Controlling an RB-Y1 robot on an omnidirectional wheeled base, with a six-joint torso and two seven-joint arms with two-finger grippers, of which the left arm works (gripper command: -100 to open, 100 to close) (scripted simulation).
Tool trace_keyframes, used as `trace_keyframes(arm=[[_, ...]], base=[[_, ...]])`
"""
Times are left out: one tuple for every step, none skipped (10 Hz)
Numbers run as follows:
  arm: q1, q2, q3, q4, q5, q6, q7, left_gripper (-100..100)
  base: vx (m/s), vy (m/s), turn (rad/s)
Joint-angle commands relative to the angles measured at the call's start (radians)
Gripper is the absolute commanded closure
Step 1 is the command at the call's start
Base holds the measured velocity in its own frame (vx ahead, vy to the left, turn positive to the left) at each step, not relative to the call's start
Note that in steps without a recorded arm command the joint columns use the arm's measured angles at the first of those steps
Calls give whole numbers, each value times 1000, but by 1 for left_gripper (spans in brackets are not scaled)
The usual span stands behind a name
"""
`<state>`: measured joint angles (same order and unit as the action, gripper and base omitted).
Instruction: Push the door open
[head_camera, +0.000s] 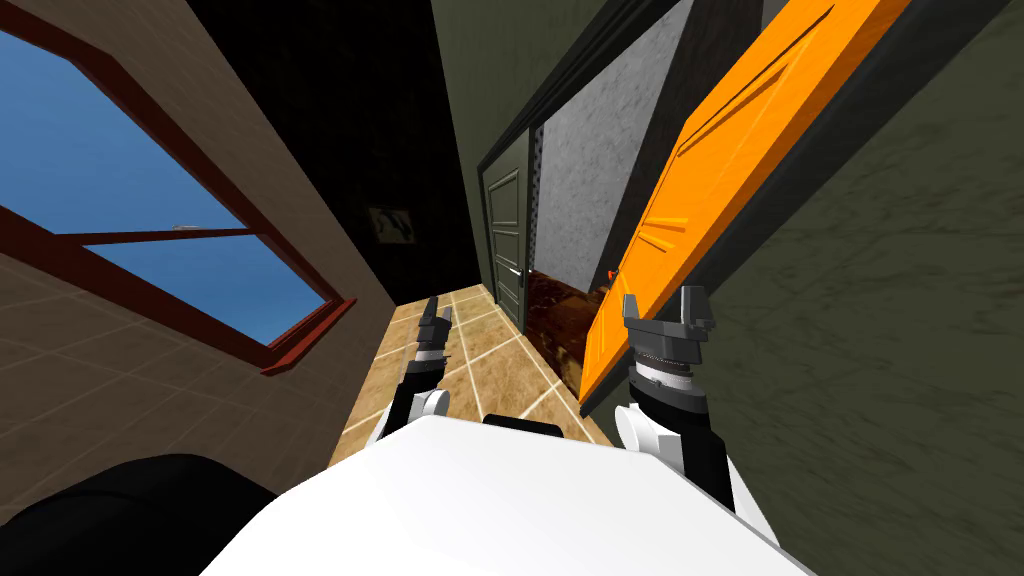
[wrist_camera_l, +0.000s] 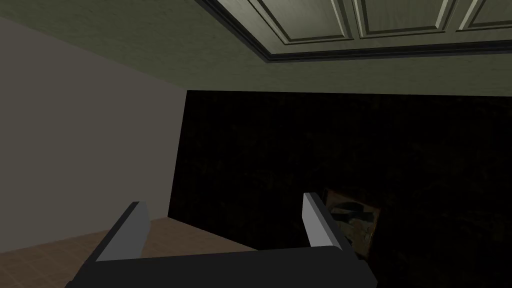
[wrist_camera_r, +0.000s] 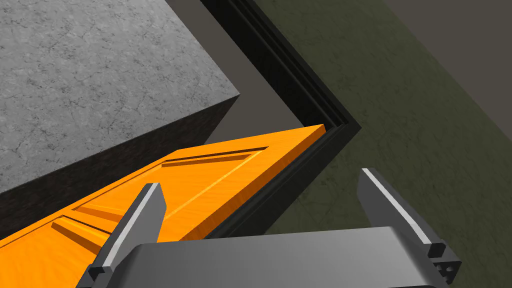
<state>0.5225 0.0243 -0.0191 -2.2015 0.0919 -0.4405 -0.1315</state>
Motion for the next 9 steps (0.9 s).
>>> trace_keyframes(arm=[[-22,9,-1,36,-11,-4,18,-100],[-37,15,-2,60,-18,-7,30,-100],[-52,21,-3,84,-25,-10,42,-100],[-63,24,-4,101,-30,-12,50,-100],[-73,28,-5,118,-35,-14,59,-100],[-84,32,-5,135,-40,-16,67,-100],[-95,35,-6,153,-45,-18,76,-100],[-106,39,-7,172,-50,-20,85,-100],[-120,43,-8,193,-57,-23,96,-100]], base=[[53,-37,-101],[110,69,-110],[108,91,-91],[97,94,-69],[92,83,-65],[80,56,-67],[63,36,-66],[63,31,-76],[68,51,-74]])
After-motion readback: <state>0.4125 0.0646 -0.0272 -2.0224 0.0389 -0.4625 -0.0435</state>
